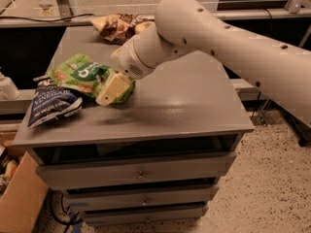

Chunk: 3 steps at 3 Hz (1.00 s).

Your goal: Move green rice chip bag near blue chip bag

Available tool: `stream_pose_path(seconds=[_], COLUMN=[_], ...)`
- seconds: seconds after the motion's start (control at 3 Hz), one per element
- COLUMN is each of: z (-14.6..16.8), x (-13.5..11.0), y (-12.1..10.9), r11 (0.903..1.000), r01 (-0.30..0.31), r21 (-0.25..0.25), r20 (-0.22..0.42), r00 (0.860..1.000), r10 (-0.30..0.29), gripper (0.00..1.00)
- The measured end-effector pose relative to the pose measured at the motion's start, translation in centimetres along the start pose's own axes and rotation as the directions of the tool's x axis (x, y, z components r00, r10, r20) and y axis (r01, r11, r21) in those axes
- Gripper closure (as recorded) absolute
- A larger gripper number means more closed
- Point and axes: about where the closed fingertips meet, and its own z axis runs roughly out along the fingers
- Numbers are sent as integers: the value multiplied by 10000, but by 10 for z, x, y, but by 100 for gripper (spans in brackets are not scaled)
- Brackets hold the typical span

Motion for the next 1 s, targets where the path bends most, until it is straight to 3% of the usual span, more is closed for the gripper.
stream_pose_path(seconds=[0.33,0.67,1.0], z=[0,-14,-48], x=[0,17,48], y=[0,-6,-26], r11=[10000,9986,9860], r01=[2,-511,-1496], r21=[2,156,733], r20=[-2,172,550], r00=[10000,9986,9878], r10=[-2,508,1457], gripper=[0,0,0])
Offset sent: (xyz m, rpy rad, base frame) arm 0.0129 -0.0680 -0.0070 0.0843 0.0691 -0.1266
